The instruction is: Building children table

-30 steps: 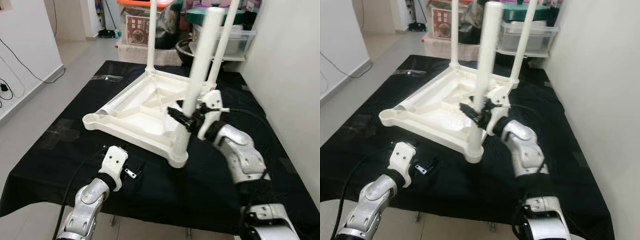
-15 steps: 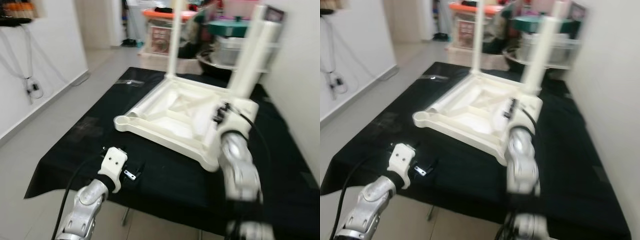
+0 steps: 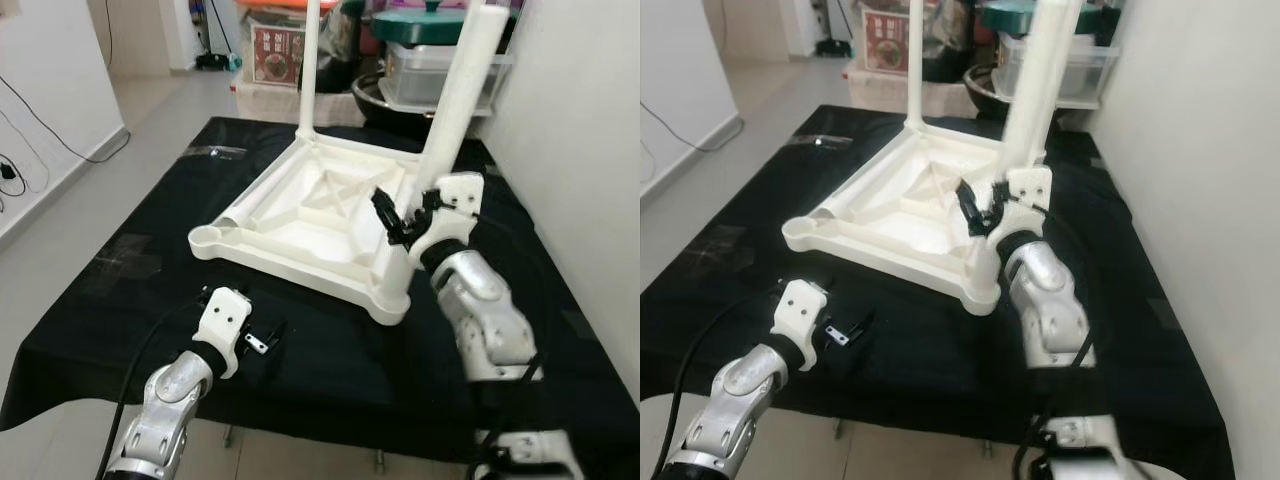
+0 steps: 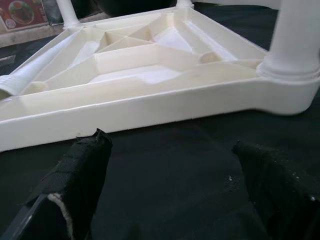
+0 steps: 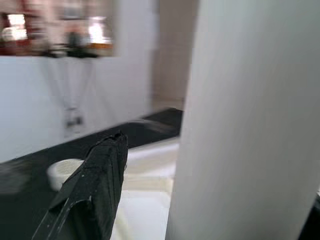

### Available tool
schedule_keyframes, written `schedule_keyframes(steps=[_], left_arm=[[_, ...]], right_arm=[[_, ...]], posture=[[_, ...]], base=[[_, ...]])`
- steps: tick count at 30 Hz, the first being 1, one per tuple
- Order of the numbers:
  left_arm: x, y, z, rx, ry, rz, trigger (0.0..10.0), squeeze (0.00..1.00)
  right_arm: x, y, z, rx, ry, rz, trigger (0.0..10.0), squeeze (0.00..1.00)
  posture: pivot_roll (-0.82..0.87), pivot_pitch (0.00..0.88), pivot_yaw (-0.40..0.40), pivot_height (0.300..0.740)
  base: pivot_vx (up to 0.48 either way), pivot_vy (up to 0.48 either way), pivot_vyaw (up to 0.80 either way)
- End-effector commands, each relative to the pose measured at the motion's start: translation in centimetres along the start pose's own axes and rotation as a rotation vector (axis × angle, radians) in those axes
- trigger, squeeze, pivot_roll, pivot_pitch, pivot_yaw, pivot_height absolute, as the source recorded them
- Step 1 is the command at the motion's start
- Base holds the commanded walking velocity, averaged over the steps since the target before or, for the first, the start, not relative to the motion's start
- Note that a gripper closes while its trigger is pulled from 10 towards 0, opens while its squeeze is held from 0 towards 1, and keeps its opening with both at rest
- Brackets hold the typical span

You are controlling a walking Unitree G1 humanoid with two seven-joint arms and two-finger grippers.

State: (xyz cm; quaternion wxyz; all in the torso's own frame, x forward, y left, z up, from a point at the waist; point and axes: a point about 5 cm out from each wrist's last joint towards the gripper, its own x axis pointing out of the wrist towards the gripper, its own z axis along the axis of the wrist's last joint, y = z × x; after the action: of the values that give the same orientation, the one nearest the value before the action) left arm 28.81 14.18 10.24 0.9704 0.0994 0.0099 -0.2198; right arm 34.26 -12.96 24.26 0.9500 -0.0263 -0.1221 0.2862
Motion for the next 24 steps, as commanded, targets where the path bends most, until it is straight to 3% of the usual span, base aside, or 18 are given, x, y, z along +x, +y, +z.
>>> schedule_keyframes(steps=[1, 3, 7, 8, 9, 13, 16, 17, 18, 20, 21, 23, 24], left_arm=[[-0.1, 0.0, -0.2, -0.005, 0.003, 0.005, 10.0, 0.0], [-0.1, 0.0, 0.0, -0.006, -0.006, 0.01, 10.0, 0.0], [-0.1, 0.0, 0.0, -0.006, -0.006, 0.01, 10.0, 0.0], [-0.2, 0.2, 0.0, -0.005, -0.004, 0.014, 10.0, 0.0], [-0.2, 0.3, 0.0, -0.003, -0.004, 0.016, 10.0, 0.0], [0.0, 0.3, 0.1, -0.002, -0.007, 0.017, 10.0, 0.0], [0.1, 0.0, 0.2, -0.003, -0.01, 0.017, 10.0, 0.0], [-0.2, 0.0, 0.0, -0.004, -0.005, 0.016, 10.0, 0.0], [-0.3, 0.0, -0.1, -0.005, -0.001, 0.015, 10.0, 0.0], [-0.5, 0.0, -0.3, -0.006, 0.002, 0.015, 10.0, 0.0], [-0.5, 0.0, -0.4, -0.007, 0.006, 0.013, 10.0, 0.0], [-0.5, 0.0, -0.4, -0.007, 0.006, 0.013, 10.0, 0.0], [-0.4, 0.0, -0.5, -0.008, 0.009, 0.011, 10.0, 0.0]], right_arm=[[0.4, 1.1, -0.3, -0.018, 0.007, 0.12, 10.0, 0.0], [1.1, 1.4, -2.8, -0.033, 0.108, 0.186, 10.0, 0.0], [1.1, 1.4, -2.8, -0.033, 0.108, 0.186, 10.0, 0.0], [1.6, 2.2, -3.9, -0.01, 0.141, 0.237, 10.0, 0.0], [2.5, 3.1, -4.7, 0.027, 0.15, 0.255, 0.4, 0.0], [3.5, 3.8, -5.1, 0.07, 0.149, 0.237, 0.0, 0.0], [4.0, 1.3, -6.1, 0.129, 0.207, -0.127, 0.0, 0.0], [3.0, -0.5, -7.0, 0.177, 0.252, -0.385, 0.0, 0.0], [2.1, -1.6, -7.8, 0.208, 0.288, -0.553, 0.0, 0.0], [1.2, -2.5, -8.5, 0.232, 0.321, -0.701, 0.0, 0.0], [-0.4, -2.4, -8.9, 0.202, 0.324, -0.791, 0.0, 0.0], [-0.4, -2.4, -8.9, 0.202, 0.324, -0.791, 0.0, 0.0], [-1.8, -2.2, -9.2, 0.178, 0.332, -0.856, 0.0, 0.0]], posture=[[0.02, 0.0, -0.071, 0.74], [0.04, 0.0, -0.081, 0.74], [0.04, 0.0, -0.081, 0.74], [0.04, 0.0, -0.083, 0.74], [0.04, 0.0, -0.088, 0.74], [0.05, 0.0, -0.089, 0.74], [0.05, 0.0, -0.089, 0.74], [0.04, 0.0, -0.084, 0.74], [0.04, 0.0, -0.084, 0.74], [0.04, 0.0, -0.084, 0.74], [0.0, 0.0, -0.075, 0.74], [0.0, 0.0, -0.075, 0.74], [0.0, 0.0, -0.075, 0.74]], base=[[0.0, 0.0, 0.0], [0.0, 0.0, 0.0], [0.0, 0.0, 0.0], [0.0, 0.0, 0.0], [0.0, 0.0, 0.0], [0.0, 0.0, 0.0], [0.0, 0.0, 0.0], [0.0, 0.0, 0.0], [0.0, 0.0, 0.0], [0.0, 0.0, 0.0], [0.0, 0.0, 0.0], [0.0, 0.0, 0.0], [0.0, 0.0, 0.0]])
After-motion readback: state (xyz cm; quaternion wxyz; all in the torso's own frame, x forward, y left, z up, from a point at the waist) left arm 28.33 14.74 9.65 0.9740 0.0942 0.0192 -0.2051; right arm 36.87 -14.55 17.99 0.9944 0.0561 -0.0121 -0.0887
